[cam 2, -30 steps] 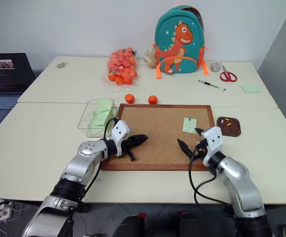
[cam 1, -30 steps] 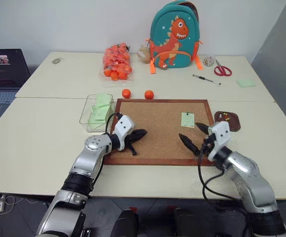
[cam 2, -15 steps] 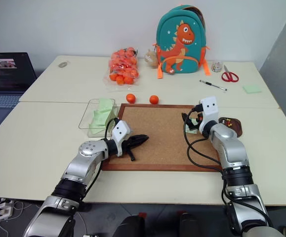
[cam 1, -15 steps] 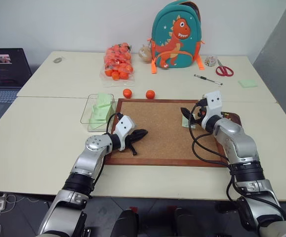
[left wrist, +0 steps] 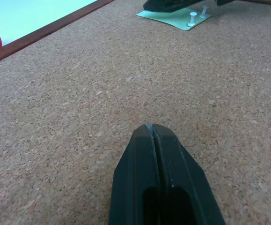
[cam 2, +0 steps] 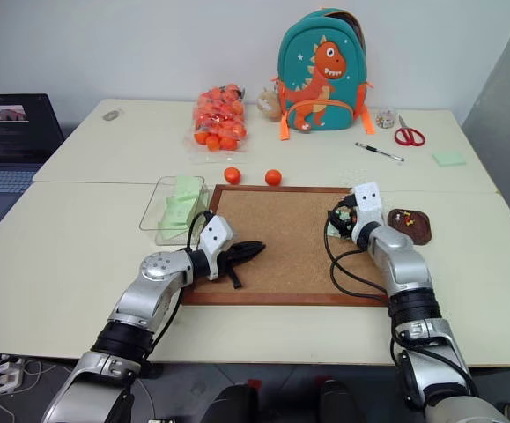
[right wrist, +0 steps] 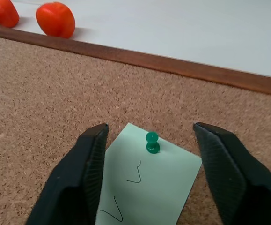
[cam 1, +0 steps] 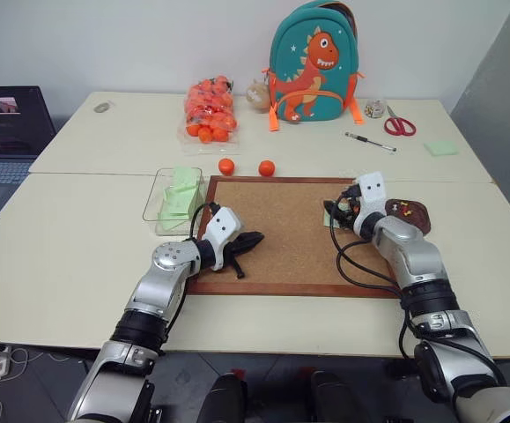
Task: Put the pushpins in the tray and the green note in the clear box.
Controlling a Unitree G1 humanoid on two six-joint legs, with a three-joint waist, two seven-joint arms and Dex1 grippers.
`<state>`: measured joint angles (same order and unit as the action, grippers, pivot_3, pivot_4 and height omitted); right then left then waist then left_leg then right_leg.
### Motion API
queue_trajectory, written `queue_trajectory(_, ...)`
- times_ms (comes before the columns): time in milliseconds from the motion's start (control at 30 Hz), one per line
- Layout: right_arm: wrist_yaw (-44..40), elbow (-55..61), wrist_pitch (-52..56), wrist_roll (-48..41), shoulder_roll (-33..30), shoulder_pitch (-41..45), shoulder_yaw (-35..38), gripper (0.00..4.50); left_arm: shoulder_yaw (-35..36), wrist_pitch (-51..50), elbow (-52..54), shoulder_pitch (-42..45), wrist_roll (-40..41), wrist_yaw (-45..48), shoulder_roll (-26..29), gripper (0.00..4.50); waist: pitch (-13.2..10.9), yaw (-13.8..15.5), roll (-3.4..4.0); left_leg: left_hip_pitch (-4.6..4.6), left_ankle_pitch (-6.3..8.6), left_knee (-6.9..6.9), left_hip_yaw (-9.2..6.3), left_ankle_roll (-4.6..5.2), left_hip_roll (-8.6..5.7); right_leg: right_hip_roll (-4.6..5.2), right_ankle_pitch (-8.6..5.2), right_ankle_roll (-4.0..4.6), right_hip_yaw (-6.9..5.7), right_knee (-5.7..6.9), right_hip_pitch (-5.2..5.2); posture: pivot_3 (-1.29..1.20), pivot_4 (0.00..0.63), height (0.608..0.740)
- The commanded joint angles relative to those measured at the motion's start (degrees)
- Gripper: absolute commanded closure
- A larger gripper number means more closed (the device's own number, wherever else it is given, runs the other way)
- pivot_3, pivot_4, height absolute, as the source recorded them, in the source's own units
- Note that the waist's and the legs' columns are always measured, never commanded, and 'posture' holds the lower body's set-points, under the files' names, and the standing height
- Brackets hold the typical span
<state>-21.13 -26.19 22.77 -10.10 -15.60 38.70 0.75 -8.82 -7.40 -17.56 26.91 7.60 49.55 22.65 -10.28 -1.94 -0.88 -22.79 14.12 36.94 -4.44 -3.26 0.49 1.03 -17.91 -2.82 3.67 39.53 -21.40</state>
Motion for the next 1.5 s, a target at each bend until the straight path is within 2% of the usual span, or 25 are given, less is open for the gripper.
queue_trajectory(33,0.2,0.0,-2.1,0.4,0.1,2.1,1.0,2.42,-2.1,-1.1,0.4,-1.5,-1.0,1.3,-0.2,4.50,0.0,0.0,0.00,0.00,0.00,0.00,0.00,0.00,0.00,0.00,0.00,0.00,0.00,0.00,0.00,0.00,0.150,0.740)
queue_trajectory(367,0.1,-0.2,-2.5,0.3,0.4,2.2,1.3,4.46,-2.3,-1.4,0.7,-1.6,-1.1,1.4,-0.1,4.50,0.0,0.0,0.00,0.00,0.00,-0.01,0.00,0.00,0.01,0.00,0.00,0.00,0.00,-0.01,0.00,0.00,0.150,0.740)
queue_trajectory(700,0.3,3.2,-2.6,-3.9,2.3,2.7,5.4,4.46,-2.6,-2.0,1.1,-2.0,-1.5,1.2,-0.2,4.50,0.0,-0.1,0.00,-0.01,0.00,-0.01,0.00,0.00,0.02,0.00,0.00,0.00,0.01,0.00,-0.02,0.00,0.150,0.740)
queue_trajectory(1067,-1.1,10.4,-5.5,-1.6,1.6,0.1,3.0,4.46,-2.9,-2.5,1.4,-2.3,-1.6,1.2,-0.6,4.50,0.0,0.0,0.01,-0.01,0.00,-0.02,-0.01,0.00,0.02,0.01,0.00,0.00,0.01,-0.02,-0.01,0.00,0.150,0.740)
queue_trajectory(1267,-0.2,17.5,-3.4,-2.6,-2.3,-2.7,6.1,4.46,-2.9,-2.5,1.7,-2.7,-1.7,1.1,-0.6,4.50,0.0,0.1,0.01,-0.05,0.00,-0.01,-0.03,0.00,0.03,0.05,0.00,0.00,-0.01,-0.04,-0.01,0.00,0.150,0.740)
queue_trajectory(1500,1.3,24.3,3.2,-3.9,-9.8,-10.7,12.9,4.46,-3.0,-2.4,1.8,-3.1,-1.7,1.1,-0.5,4.50,0.0,0.2,0.07,-0.07,0.01,-0.05,-0.03,0.01,0.00,0.11,0.00,0.00,-0.02,-0.17,0.04,0.00,0.150,0.740)
